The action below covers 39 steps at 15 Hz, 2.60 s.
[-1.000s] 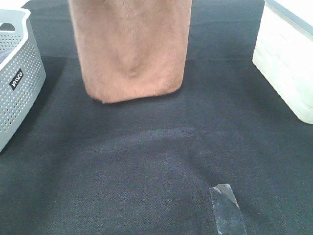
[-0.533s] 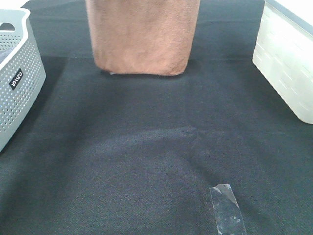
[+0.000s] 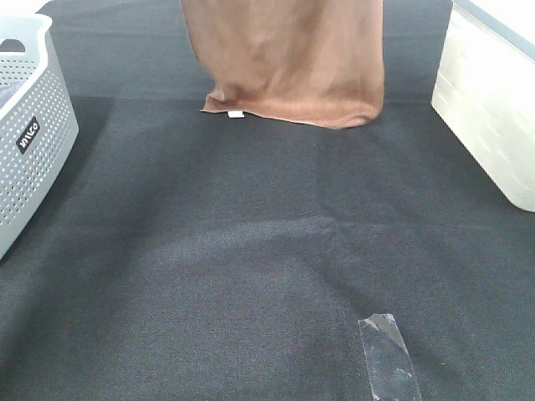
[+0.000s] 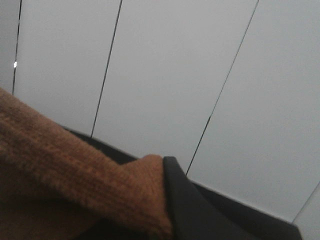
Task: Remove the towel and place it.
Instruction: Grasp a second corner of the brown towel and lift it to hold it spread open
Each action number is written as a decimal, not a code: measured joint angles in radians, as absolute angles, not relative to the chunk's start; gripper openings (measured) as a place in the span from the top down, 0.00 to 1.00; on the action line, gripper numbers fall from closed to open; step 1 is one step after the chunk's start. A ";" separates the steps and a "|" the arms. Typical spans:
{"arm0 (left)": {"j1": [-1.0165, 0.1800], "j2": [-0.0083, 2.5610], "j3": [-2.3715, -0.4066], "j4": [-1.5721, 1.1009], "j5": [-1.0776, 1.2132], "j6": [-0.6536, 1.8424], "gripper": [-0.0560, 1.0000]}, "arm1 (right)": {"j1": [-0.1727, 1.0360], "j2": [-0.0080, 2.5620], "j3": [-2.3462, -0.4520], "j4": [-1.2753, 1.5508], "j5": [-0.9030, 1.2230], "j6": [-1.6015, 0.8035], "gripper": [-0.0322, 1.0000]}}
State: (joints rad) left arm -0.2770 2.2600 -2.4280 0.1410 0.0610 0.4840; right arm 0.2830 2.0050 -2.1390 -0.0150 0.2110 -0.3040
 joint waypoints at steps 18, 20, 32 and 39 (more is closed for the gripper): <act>-0.386 1.952 -2.123 -0.014 1.213 0.313 0.95 | 0.283 1.822 -2.034 0.113 1.211 -0.201 0.97; -0.386 1.825 -1.940 -0.031 1.210 0.306 0.95 | 0.284 1.712 -1.885 0.138 1.214 -0.194 0.97; -0.396 1.287 -1.176 -0.318 1.173 0.264 0.95 | 0.292 1.240 -1.251 0.230 1.218 -0.139 0.97; -0.396 1.228 -0.969 -0.380 1.168 0.250 0.95 | 0.294 1.191 -1.063 0.287 1.219 -0.138 0.97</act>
State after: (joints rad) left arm -0.3960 1.2280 -0.9690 -0.3800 1.1680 0.2500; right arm 0.2940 1.1910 -1.0630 0.2870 1.2190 -0.1380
